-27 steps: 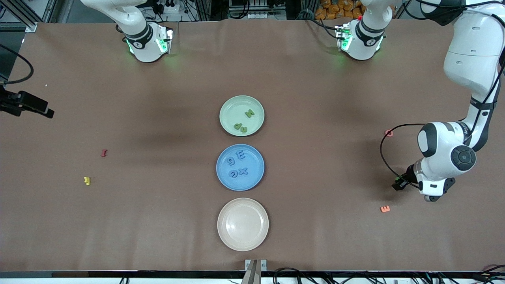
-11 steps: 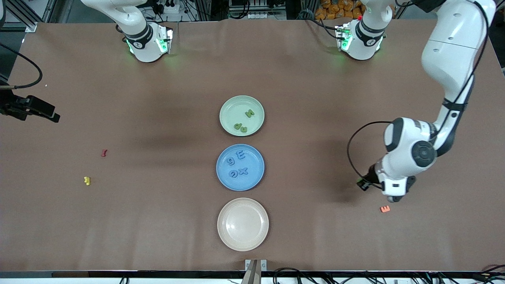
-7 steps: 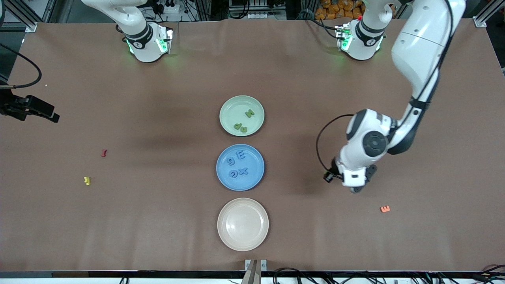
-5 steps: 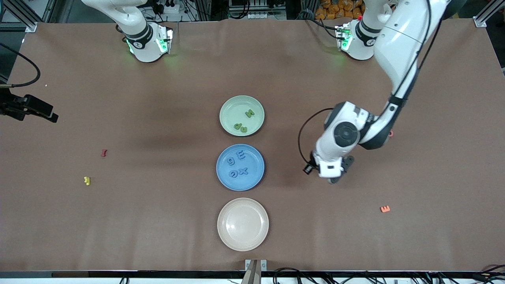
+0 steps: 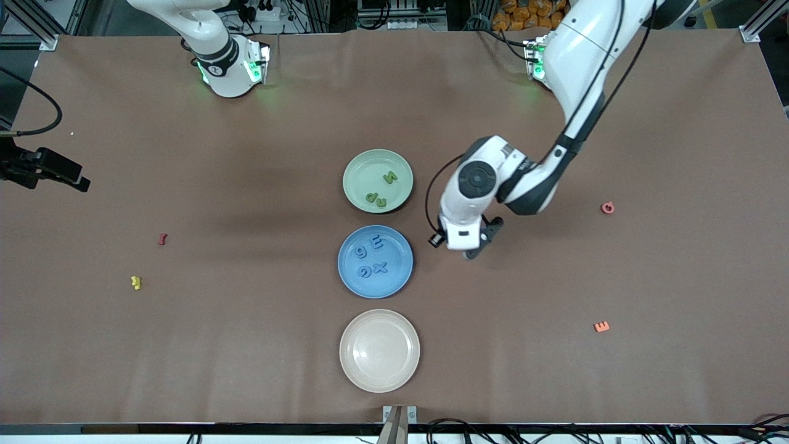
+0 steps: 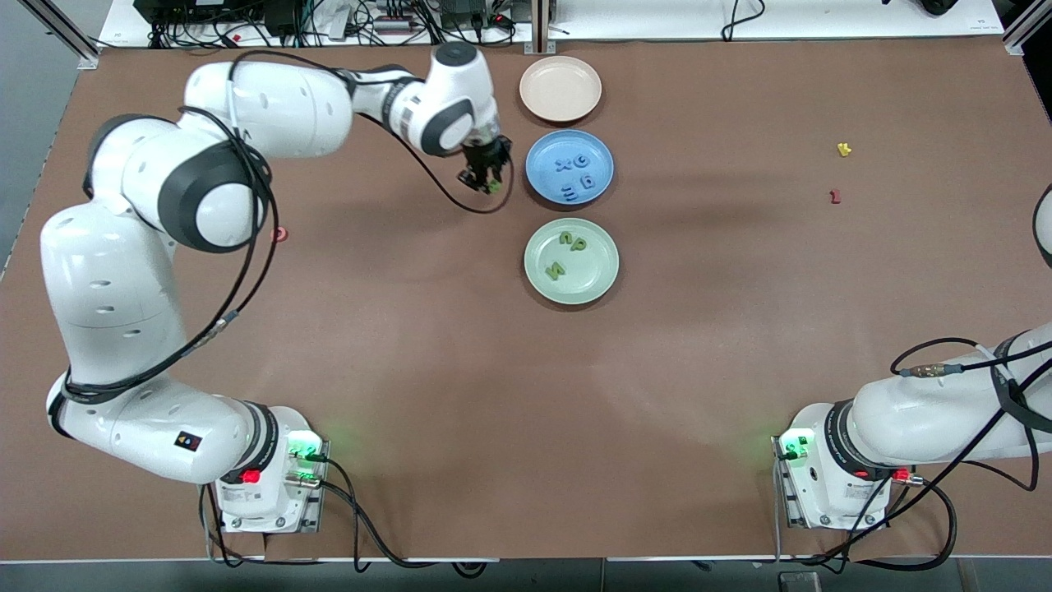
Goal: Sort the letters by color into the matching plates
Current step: 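Carry the green B over the green plate with the left gripper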
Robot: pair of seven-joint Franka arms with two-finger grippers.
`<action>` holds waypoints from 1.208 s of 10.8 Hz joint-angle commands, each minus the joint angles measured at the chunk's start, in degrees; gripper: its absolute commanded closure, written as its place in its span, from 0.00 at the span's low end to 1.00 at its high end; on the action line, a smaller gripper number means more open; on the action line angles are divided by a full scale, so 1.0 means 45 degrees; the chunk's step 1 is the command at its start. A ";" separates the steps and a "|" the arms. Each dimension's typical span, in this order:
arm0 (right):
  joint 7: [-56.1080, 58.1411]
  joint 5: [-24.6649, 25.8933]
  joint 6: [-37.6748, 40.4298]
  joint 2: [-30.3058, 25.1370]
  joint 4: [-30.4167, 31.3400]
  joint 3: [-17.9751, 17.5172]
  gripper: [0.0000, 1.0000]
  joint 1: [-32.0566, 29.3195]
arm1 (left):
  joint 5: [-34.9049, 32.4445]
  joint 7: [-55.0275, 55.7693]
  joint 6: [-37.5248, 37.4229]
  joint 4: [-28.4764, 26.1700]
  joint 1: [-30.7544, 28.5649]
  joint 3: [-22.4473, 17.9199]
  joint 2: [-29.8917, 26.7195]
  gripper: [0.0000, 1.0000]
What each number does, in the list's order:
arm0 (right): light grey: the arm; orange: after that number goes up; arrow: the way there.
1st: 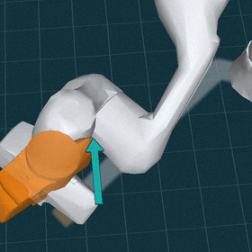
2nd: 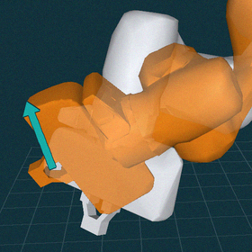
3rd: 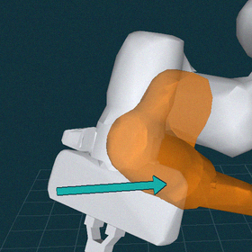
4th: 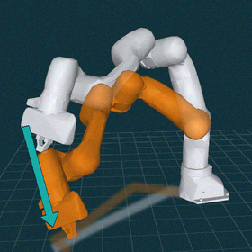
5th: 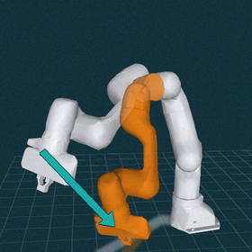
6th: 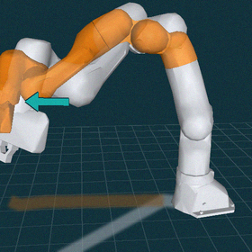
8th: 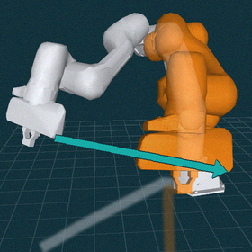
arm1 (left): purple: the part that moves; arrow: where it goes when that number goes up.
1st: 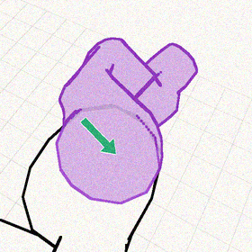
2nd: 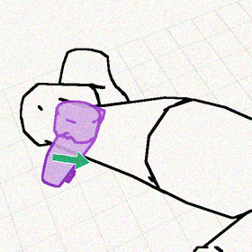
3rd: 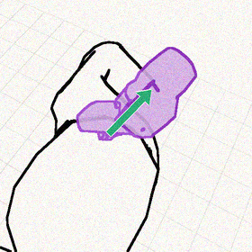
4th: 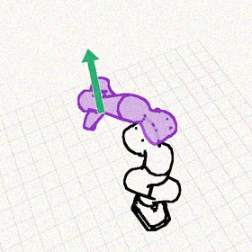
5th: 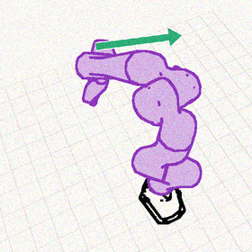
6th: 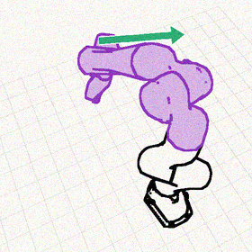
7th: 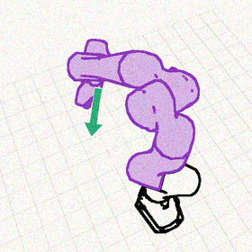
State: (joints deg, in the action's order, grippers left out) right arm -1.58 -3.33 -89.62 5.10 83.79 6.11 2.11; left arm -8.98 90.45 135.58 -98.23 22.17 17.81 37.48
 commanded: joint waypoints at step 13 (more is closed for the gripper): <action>-0.0059 0.0174 -0.0124 -0.0040 0.0032 -0.0263 0.00 -0.0098 | 0.0590 0.3514 -0.0852 0.1183 0.4877 -0.0188 0.0344 1.00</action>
State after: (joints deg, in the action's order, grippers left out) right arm -1.53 -3.30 -90.25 5.14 84.34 5.55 1.97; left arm -7.30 105.75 132.73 -95.32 42.56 17.64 38.21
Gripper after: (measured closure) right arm 0.000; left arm 0.648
